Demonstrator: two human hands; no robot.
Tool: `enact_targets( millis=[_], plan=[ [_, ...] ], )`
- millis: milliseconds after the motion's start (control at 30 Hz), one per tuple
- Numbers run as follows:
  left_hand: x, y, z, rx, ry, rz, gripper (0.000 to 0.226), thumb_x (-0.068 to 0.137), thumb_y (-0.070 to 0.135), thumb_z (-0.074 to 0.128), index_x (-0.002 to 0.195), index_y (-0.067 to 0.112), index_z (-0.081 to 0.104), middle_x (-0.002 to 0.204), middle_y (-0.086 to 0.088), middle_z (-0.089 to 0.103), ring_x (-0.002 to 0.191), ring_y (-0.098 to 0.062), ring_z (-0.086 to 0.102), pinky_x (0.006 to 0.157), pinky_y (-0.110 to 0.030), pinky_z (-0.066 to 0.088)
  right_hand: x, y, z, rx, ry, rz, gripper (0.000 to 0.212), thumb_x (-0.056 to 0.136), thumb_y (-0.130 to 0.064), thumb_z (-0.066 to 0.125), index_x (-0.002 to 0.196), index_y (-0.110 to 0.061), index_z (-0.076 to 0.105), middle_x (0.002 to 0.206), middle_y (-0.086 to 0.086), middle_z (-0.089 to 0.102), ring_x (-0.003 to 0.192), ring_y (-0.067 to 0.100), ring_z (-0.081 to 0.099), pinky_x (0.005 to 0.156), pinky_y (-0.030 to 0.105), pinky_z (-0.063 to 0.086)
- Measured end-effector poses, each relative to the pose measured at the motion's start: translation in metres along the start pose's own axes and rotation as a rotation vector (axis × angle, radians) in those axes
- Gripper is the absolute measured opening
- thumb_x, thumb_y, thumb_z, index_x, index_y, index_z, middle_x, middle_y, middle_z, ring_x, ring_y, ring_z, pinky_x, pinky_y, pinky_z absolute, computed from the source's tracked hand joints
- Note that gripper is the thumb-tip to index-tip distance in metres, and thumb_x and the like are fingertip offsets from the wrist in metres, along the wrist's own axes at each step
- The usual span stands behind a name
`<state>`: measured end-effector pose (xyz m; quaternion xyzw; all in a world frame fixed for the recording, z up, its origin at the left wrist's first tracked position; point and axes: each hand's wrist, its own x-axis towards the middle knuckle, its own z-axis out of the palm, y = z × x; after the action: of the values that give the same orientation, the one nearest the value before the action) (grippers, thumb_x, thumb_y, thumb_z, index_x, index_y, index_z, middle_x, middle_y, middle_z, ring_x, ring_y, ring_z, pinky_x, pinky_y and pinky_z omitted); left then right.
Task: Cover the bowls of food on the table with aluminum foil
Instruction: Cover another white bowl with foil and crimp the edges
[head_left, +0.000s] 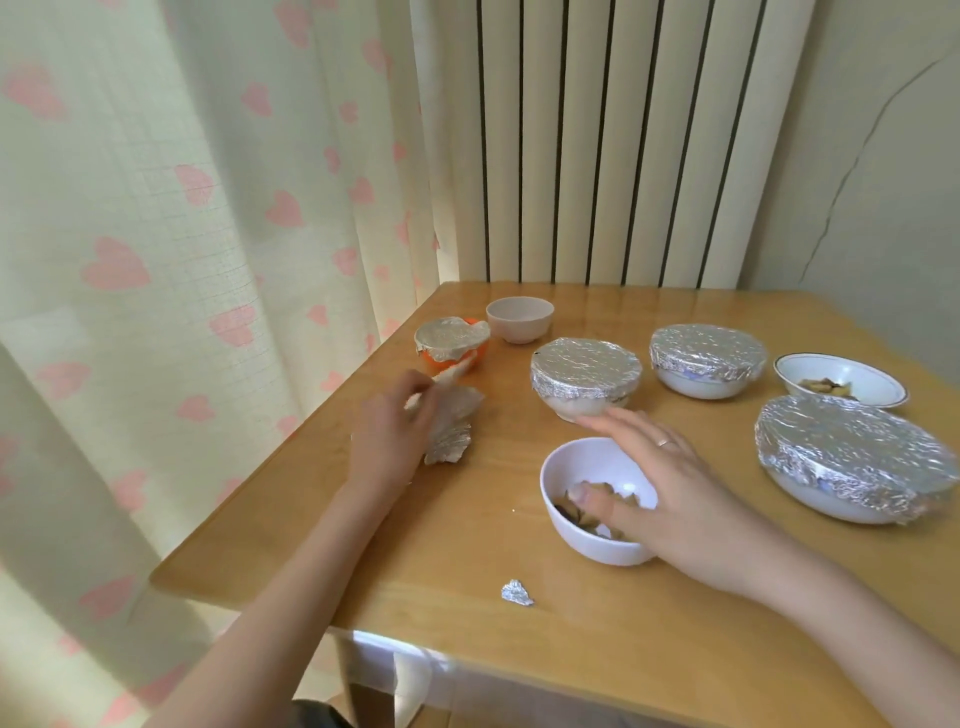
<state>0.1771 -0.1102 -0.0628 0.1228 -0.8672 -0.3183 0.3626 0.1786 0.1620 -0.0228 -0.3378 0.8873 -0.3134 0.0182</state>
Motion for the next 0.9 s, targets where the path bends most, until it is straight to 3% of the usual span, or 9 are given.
enact_targets(
  millis=[67, 133, 400, 467, 567, 667, 733, 833, 900],
  plan=[
    [-0.002, 0.009, -0.007, -0.205, 0.222, -0.051, 0.009, 0.098, 0.019, 0.055, 0.09, 0.017, 0.059, 0.079, 0.009, 0.062, 0.072, 0.004, 0.055, 0.064, -0.011, 0.04, 0.003, 0.003, -0.006, 0.121, 0.108, -0.038, 0.06, 0.072, -0.07, 0.043, 0.129, -0.052, 0.037, 0.14, -0.034, 0.03, 0.128, -0.019, 0.017, 0.112, 0.027, 0.019],
    [-0.004, 0.014, -0.011, -0.35, 0.33, -0.126, 0.008, 0.097, 0.016, 0.057, 0.09, 0.014, 0.059, 0.079, 0.009, 0.062, 0.069, 0.01, 0.055, 0.065, -0.006, 0.04, 0.009, 0.007, -0.011, 0.212, 0.163, -0.043, 0.045, 0.081, -0.057, 0.052, 0.125, -0.049, 0.044, 0.132, -0.03, 0.042, 0.125, -0.015, 0.029, 0.104, 0.023, 0.028],
    [0.002, 0.003, -0.015, -0.505, 0.509, -0.237, 0.009, 0.094, 0.023, 0.063, 0.089, 0.02, 0.057, 0.084, 0.011, 0.061, 0.076, 0.008, 0.056, 0.065, -0.006, 0.042, 0.03, 0.016, -0.004, 0.445, 0.296, -0.083, 0.024, 0.09, -0.023, 0.06, 0.111, -0.036, 0.059, 0.117, -0.022, 0.06, 0.119, -0.005, 0.049, 0.102, 0.024, 0.037],
    [0.002, 0.007, -0.019, -0.517, 0.553, -0.262, 0.01, 0.095, 0.027, 0.061, 0.092, 0.02, 0.055, 0.086, 0.007, 0.061, 0.081, -0.001, 0.057, 0.065, -0.007, 0.042, 0.038, 0.01, -0.006, 0.472, 0.312, -0.076, 0.022, 0.09, -0.021, 0.06, 0.109, -0.033, 0.059, 0.116, -0.019, 0.061, 0.116, -0.003, 0.052, 0.099, 0.02, 0.038],
    [0.0, 0.018, -0.024, -0.646, 0.488, -0.36, 0.013, 0.095, 0.035, 0.062, 0.086, 0.03, 0.054, 0.088, 0.002, 0.066, 0.074, -0.009, 0.061, 0.059, -0.023, 0.048, 0.054, -0.003, -0.012, 0.517, 0.312, -0.035, 0.025, 0.091, -0.024, 0.061, 0.115, -0.025, 0.058, 0.116, -0.014, 0.06, 0.111, -0.002, 0.054, 0.098, 0.02, 0.042],
    [-0.01, 0.04, -0.023, -0.755, 0.365, -0.392, 0.011, 0.095, 0.03, 0.062, 0.087, 0.026, 0.055, 0.075, 0.007, 0.065, 0.062, -0.007, 0.057, 0.052, -0.026, 0.045, 0.071, -0.019, -0.014, 0.573, 0.182, 0.103, 0.043, 0.086, -0.044, 0.061, 0.123, -0.024, 0.053, 0.116, -0.012, 0.06, 0.105, 0.004, 0.058, 0.087, 0.021, 0.048],
    [-0.019, 0.057, -0.018, -0.792, 0.285, -0.378, 0.011, 0.095, 0.024, 0.062, 0.085, 0.022, 0.056, 0.064, 0.006, 0.059, 0.06, -0.011, 0.051, 0.056, -0.029, 0.04, 0.076, -0.025, -0.012, 0.689, 0.134, 0.195, 0.04, 0.084, -0.05, 0.063, 0.112, -0.022, 0.057, 0.106, -0.01, 0.066, 0.095, 0.009, 0.064, 0.086, 0.03, 0.053],
    [-0.032, 0.079, -0.013, -0.816, 0.125, -0.395, 0.009, 0.092, 0.017, 0.066, 0.093, 0.014, 0.057, 0.059, 0.007, 0.055, 0.053, -0.011, 0.048, 0.049, -0.027, 0.038, 0.071, -0.024, -0.012, 0.83, 0.293, 0.241, 0.022, 0.086, -0.035, 0.068, 0.099, -0.018, 0.063, 0.084, -0.013, 0.067, 0.079, 0.002, 0.066, 0.067, 0.018, 0.052],
    [-0.043, 0.089, -0.01, -0.807, 0.004, -0.426, 0.023, 0.086, 0.012, 0.071, 0.102, 0.01, 0.055, 0.067, 0.0, 0.057, 0.049, -0.007, 0.052, 0.041, -0.022, 0.041, 0.062, -0.011, -0.013, 0.678, 0.407, 0.274, 0.042, 0.084, -0.035, 0.07, 0.119, -0.015, 0.058, 0.1, -0.016, 0.061, 0.086, 0.004, 0.061, 0.07, 0.024, 0.049]
  ],
)
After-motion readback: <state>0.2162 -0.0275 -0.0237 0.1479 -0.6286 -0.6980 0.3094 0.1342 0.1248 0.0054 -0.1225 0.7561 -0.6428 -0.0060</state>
